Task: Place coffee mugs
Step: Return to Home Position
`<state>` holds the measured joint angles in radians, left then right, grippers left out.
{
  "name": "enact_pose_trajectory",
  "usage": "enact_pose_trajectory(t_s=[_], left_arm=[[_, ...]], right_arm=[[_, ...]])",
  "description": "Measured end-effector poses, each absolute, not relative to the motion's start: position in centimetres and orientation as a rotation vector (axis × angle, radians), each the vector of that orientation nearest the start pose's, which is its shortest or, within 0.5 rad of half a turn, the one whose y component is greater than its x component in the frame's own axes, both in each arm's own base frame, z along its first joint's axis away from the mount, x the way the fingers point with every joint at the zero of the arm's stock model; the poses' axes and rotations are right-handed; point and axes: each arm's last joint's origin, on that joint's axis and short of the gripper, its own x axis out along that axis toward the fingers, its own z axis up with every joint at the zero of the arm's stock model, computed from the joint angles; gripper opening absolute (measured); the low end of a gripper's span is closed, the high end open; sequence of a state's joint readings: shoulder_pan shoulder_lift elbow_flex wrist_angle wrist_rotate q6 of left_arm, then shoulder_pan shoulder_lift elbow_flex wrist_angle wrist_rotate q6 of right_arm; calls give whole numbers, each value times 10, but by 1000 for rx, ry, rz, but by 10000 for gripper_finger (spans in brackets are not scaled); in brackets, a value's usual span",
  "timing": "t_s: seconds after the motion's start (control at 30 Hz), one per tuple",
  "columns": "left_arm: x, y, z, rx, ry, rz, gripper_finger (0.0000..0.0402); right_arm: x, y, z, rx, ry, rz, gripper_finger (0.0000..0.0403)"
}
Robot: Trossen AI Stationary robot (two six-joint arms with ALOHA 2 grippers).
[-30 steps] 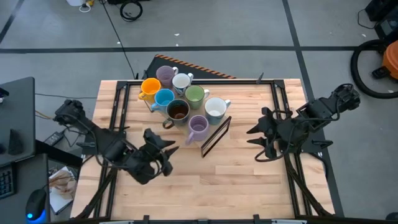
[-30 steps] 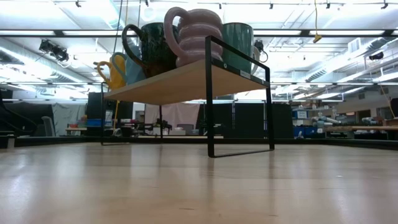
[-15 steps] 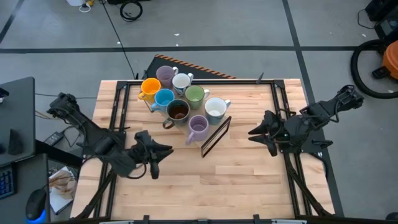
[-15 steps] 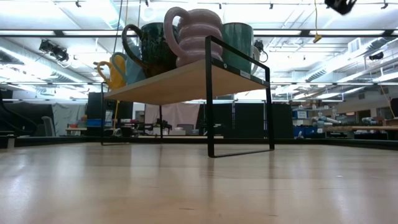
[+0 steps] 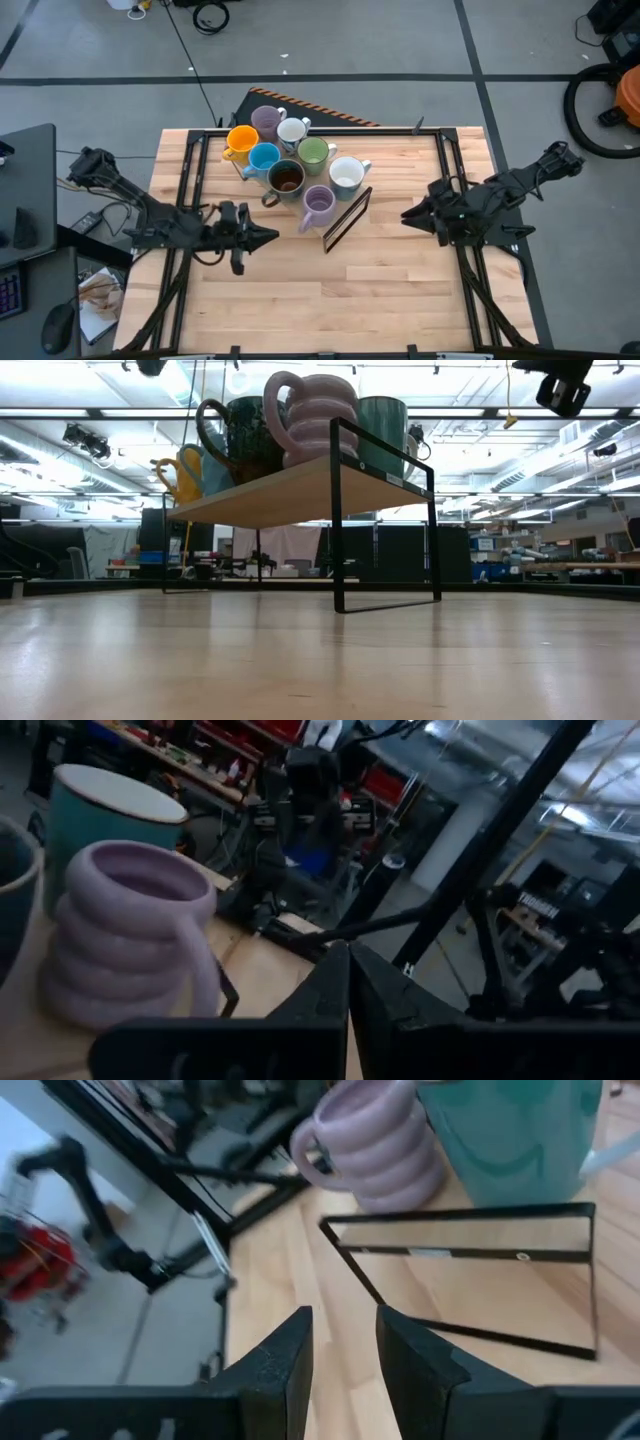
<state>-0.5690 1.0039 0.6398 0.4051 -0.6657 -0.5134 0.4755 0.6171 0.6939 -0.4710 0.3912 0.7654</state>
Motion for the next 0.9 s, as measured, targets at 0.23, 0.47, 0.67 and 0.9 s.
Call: enact_pose_trajectory(t_s=[0.23,0.47,0.67,0.9], left_arm=[[185,-88,273,-576,-128,94,8],[177,-77,266,-554,-167,114,8],[168,-65,258,-547,-184,137,8],[154,-51,241,-588,-227,165,8]], right_arm=[[104,40,303,653,233,-41,117],[85,28,311,662,112,-76,101],[72,20,315,652,49,-81,84],[59,13,317,648,-12,-85,69]])
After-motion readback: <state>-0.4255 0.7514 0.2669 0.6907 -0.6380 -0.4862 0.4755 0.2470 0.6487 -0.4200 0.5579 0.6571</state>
